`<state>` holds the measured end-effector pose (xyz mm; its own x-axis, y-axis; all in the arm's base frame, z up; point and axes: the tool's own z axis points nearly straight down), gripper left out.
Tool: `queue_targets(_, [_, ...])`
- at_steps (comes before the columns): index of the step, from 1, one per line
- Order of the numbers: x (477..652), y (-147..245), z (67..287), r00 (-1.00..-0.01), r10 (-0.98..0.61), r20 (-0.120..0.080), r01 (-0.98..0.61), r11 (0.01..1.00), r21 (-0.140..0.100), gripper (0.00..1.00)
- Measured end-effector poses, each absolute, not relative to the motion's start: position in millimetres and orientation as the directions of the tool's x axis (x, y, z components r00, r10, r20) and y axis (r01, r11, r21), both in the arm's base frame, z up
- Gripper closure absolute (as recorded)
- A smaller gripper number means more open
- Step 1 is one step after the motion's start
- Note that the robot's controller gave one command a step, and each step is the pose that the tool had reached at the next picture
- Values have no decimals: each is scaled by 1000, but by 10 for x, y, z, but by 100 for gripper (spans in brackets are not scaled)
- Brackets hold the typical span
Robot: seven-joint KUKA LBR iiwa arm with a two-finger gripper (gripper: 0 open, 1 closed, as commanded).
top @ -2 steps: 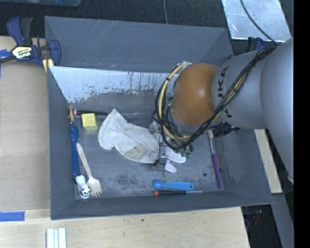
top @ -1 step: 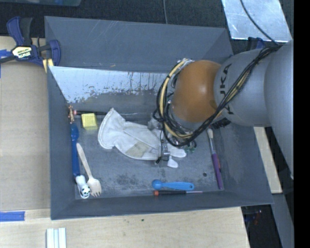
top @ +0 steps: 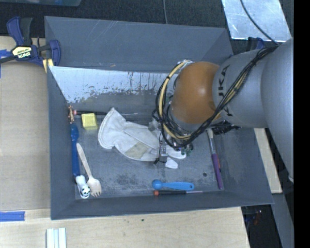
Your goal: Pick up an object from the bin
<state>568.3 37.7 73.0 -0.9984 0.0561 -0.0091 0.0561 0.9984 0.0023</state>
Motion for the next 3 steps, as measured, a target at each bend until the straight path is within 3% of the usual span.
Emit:
queue_targets(1, [5721,361,727,-1000,-6,-16,-6,1000,2,0])
queue_targets(2, [5715,369,763,-999,51,-17,51,999,3,100])
queue_targets(3, [5715,369,763,-999,51,-17,51,999,3,100])
